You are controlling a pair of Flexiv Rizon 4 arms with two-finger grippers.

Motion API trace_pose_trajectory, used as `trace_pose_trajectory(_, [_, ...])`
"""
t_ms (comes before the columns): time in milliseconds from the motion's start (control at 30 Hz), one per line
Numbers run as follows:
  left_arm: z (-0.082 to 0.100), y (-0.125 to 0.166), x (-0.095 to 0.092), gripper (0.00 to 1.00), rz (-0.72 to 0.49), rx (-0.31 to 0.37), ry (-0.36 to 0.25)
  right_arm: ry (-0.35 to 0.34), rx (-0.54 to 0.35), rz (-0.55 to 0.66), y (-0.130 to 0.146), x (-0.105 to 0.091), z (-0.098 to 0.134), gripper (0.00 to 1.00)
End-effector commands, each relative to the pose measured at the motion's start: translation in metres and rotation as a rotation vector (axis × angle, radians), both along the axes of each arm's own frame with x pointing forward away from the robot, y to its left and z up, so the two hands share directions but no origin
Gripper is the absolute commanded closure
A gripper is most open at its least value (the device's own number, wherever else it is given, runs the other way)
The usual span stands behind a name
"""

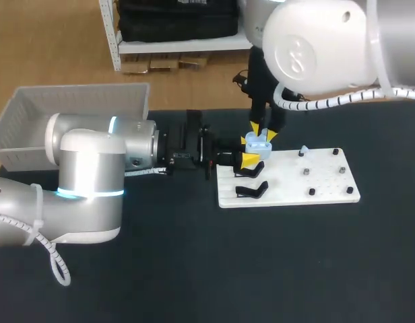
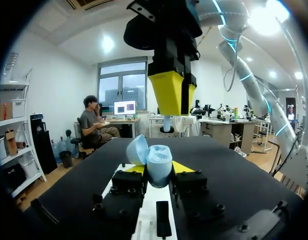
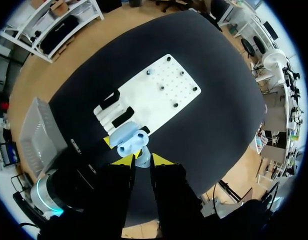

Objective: Pick up each earbud case from the left stands, insert the matching earbuds, close the lid, and place the case in the box.

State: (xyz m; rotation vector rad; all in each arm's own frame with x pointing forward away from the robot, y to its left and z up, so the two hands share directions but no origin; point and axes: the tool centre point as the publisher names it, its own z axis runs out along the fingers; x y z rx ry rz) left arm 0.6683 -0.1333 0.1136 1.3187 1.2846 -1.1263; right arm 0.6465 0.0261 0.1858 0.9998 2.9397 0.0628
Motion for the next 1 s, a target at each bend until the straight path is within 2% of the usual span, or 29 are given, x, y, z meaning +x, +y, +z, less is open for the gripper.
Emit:
trace_pose_trajectory(33, [-0.001, 0.000, 0.000, 1.00, 0.003, -0.004, -0.003, 0.021, -0.013, -0.017, 0.003, 0.002, 0.000, 1.00])
trace_pose_trajectory(1000, [-0.001, 0.000, 0.000, 1.00, 0.003, -0.004, -0.003, 0.036, -0.029, -0.029, 0.003, 0.011, -0.011, 1.00])
